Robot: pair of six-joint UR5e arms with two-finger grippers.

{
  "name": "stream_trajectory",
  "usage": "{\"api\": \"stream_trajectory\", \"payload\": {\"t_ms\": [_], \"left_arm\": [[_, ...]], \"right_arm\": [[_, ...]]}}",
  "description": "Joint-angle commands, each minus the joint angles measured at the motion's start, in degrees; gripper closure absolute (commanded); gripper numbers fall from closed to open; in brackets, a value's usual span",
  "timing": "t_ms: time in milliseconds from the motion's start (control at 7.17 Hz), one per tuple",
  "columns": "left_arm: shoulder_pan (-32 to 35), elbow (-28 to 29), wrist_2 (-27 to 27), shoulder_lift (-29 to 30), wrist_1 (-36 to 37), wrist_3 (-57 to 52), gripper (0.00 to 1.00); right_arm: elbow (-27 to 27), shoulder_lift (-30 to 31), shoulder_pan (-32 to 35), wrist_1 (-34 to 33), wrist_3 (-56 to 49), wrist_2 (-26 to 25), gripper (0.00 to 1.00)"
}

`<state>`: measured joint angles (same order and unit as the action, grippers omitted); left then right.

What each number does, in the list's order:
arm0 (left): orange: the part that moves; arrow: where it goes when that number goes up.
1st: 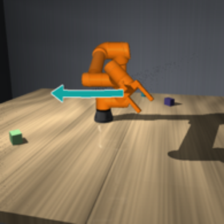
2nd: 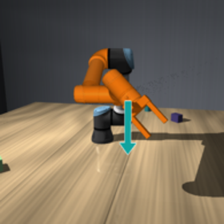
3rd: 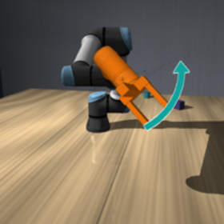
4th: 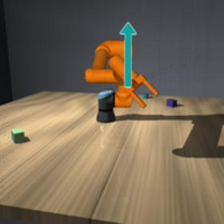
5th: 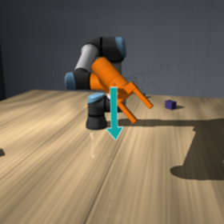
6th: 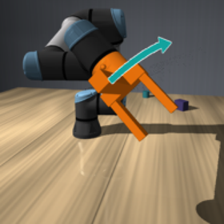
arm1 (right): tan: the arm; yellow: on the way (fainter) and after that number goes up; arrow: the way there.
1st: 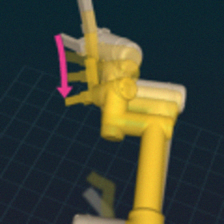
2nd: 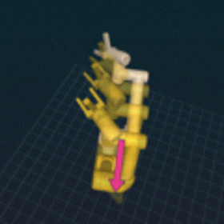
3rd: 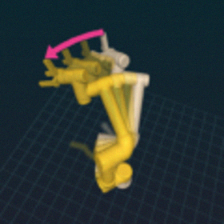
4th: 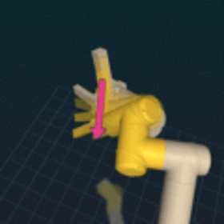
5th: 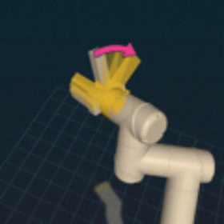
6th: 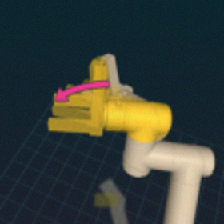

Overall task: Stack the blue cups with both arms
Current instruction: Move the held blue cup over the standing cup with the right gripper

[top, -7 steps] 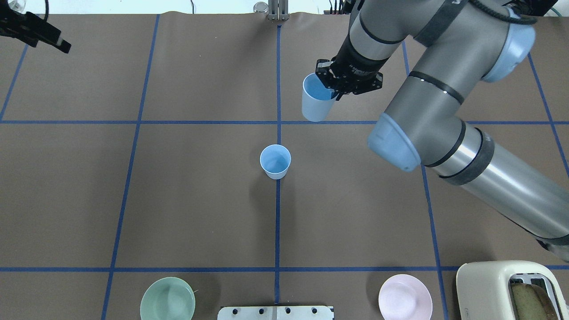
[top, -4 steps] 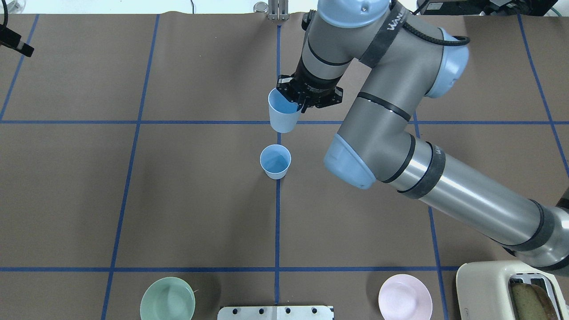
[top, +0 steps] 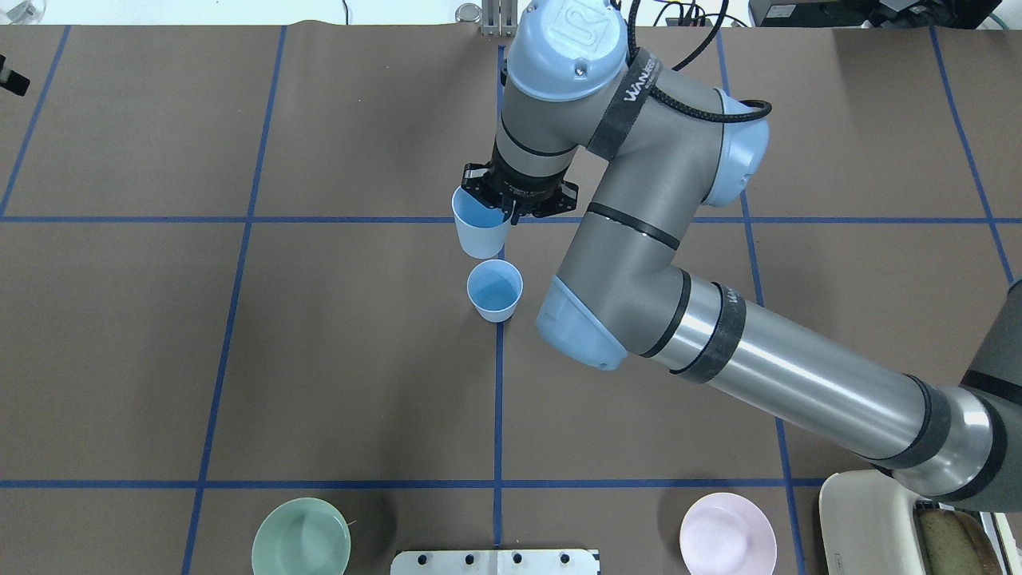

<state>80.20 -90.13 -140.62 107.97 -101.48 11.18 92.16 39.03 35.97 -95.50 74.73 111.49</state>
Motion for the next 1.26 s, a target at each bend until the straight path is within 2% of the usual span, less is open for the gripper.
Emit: {"api": "stream_trajectory", "payload": {"t_ms": [0, 1116], "left_arm": [[0.1, 0.4, -0.1, 0.3, 0.0, 0.0, 0.03], [0.0, 0.7, 0.0, 0.5, 0.0, 0.2, 0.03]], "right_arm": [[0.2, 0.5, -0.6, 0.0, 0.1, -0.6, 1.00], [2.1, 3.2, -2.3, 0.0, 0.2, -2.1, 1.00]]}}
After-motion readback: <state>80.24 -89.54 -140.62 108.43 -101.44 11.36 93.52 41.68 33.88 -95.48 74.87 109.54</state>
